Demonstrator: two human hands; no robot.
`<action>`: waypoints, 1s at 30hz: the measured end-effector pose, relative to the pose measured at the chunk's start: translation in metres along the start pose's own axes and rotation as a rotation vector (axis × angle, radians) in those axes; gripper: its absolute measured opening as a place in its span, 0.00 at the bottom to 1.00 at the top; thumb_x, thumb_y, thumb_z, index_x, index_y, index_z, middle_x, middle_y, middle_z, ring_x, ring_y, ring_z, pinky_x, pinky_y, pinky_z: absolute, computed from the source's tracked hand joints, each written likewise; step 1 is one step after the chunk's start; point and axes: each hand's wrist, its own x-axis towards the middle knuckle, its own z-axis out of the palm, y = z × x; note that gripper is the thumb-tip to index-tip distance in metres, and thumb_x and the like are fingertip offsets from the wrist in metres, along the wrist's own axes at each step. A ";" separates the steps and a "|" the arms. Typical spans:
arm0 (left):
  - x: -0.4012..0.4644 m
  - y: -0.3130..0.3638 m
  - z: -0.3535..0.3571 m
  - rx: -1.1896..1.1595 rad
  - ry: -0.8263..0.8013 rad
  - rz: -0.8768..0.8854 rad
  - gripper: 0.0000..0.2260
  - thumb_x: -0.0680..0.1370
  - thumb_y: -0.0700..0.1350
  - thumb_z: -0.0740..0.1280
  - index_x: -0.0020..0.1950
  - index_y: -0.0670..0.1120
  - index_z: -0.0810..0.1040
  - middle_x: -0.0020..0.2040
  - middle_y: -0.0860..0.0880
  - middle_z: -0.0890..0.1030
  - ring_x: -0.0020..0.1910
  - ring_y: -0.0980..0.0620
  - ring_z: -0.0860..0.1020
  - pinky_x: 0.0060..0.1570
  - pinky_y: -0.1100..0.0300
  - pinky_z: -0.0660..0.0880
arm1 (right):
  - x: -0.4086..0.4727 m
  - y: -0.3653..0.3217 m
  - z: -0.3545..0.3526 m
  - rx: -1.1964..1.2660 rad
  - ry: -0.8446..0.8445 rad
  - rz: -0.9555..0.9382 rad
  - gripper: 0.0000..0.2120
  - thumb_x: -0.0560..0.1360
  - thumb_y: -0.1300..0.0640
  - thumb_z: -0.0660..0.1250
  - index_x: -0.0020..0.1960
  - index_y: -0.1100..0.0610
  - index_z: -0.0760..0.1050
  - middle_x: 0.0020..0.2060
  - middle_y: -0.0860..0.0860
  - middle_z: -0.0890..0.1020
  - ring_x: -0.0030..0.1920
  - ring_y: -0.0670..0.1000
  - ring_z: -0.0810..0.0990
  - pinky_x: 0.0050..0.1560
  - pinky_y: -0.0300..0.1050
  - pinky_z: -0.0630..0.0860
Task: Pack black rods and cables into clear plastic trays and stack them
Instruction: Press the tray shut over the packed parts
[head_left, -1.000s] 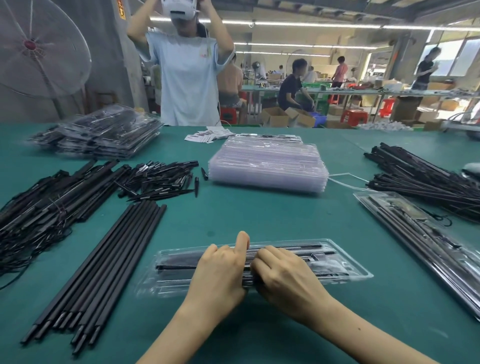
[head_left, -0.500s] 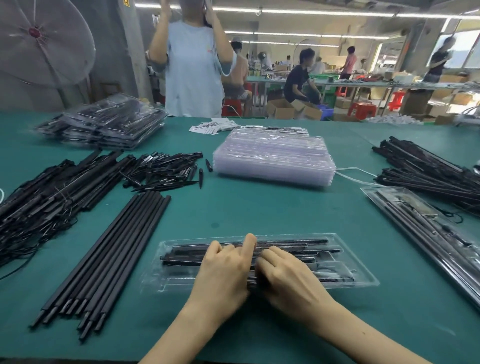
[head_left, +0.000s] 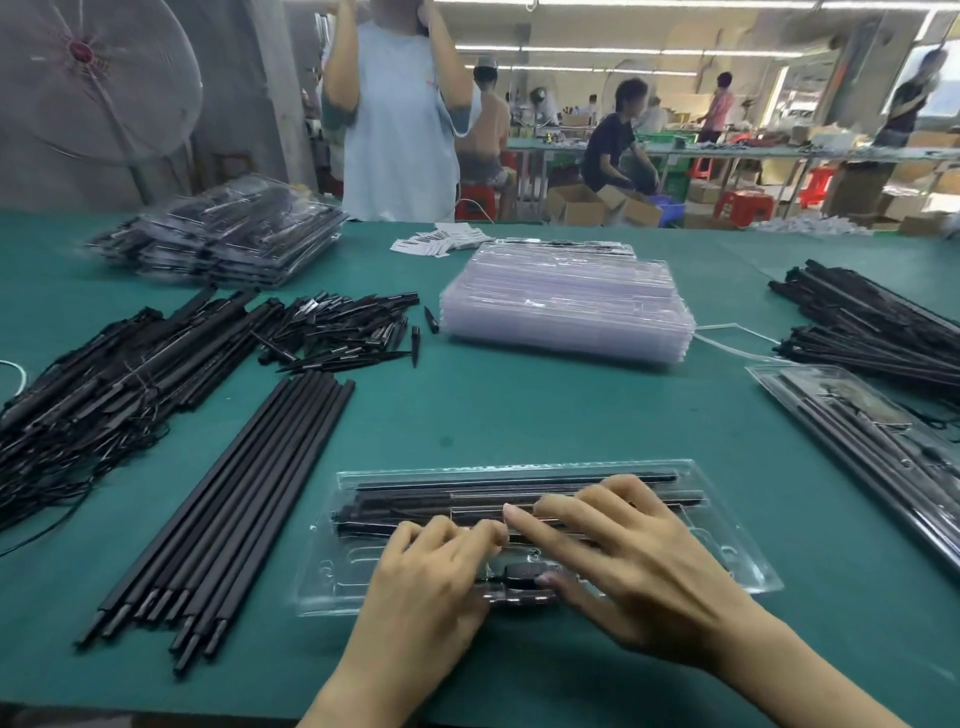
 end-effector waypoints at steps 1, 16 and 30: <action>0.001 -0.001 -0.001 -0.043 -0.024 -0.026 0.31 0.54 0.38 0.75 0.52 0.55 0.68 0.41 0.62 0.80 0.42 0.59 0.73 0.43 0.61 0.65 | 0.000 0.001 0.001 -0.037 0.033 -0.027 0.19 0.80 0.50 0.58 0.68 0.55 0.73 0.54 0.50 0.79 0.45 0.51 0.77 0.51 0.45 0.69; 0.018 -0.013 -0.020 -1.133 -0.037 -0.475 0.07 0.76 0.39 0.69 0.47 0.49 0.85 0.45 0.46 0.85 0.41 0.51 0.80 0.46 0.62 0.77 | -0.003 0.008 0.022 -0.126 0.110 -0.043 0.19 0.81 0.50 0.57 0.70 0.49 0.69 0.50 0.52 0.78 0.40 0.52 0.76 0.49 0.47 0.70; 0.028 -0.024 -0.025 -1.299 -0.284 -0.457 0.09 0.73 0.52 0.70 0.43 0.46 0.78 0.39 0.51 0.81 0.32 0.54 0.77 0.31 0.68 0.68 | -0.005 0.011 0.035 -0.048 0.136 -0.044 0.20 0.81 0.49 0.59 0.73 0.46 0.65 0.53 0.51 0.75 0.42 0.50 0.73 0.51 0.47 0.69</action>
